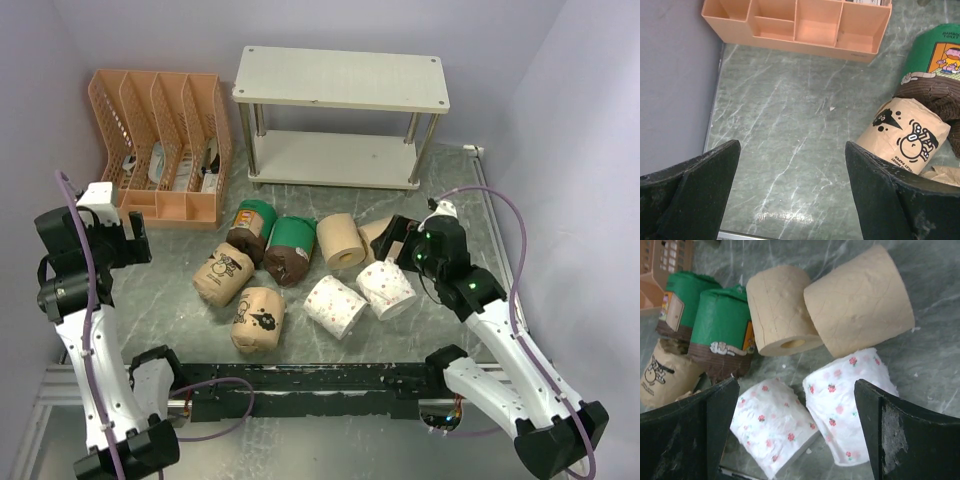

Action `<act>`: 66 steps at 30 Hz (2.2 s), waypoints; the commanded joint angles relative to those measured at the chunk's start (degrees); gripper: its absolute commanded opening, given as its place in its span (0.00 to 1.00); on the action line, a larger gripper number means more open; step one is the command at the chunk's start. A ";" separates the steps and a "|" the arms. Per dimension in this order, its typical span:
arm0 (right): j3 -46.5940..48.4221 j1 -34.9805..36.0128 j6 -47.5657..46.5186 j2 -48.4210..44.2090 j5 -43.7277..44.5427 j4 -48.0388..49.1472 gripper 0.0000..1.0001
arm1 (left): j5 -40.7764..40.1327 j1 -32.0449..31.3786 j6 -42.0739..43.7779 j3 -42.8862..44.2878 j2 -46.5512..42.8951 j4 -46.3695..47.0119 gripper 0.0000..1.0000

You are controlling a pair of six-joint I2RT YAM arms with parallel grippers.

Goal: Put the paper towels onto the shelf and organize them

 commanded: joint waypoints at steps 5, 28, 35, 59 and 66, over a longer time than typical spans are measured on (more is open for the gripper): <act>-0.72 0.33 -0.80 -3.20 11.29 14.63 1.00 | 4.62 0.63 2.62 2.51 8.66 -2.56 0.97; 22.93 20.16 -26.56 44.66 -12.71 34.33 0.99 | 7.08 6.77 2.50 3.96 14.04 -4.27 0.97; 37.09 19.39 -30.39 59.69 -16.98 33.61 0.99 | 9.30 6.72 3.15 3.44 13.37 -3.86 0.94; 50.64 10.63 -15.08 81.09 -41.12 43.09 0.79 | 10.72 6.72 3.83 3.44 12.53 -3.96 0.93; 50.28 11.23 -15.67 82.70 -38.21 43.14 0.76 | 10.83 6.77 3.98 3.45 12.64 -4.07 0.92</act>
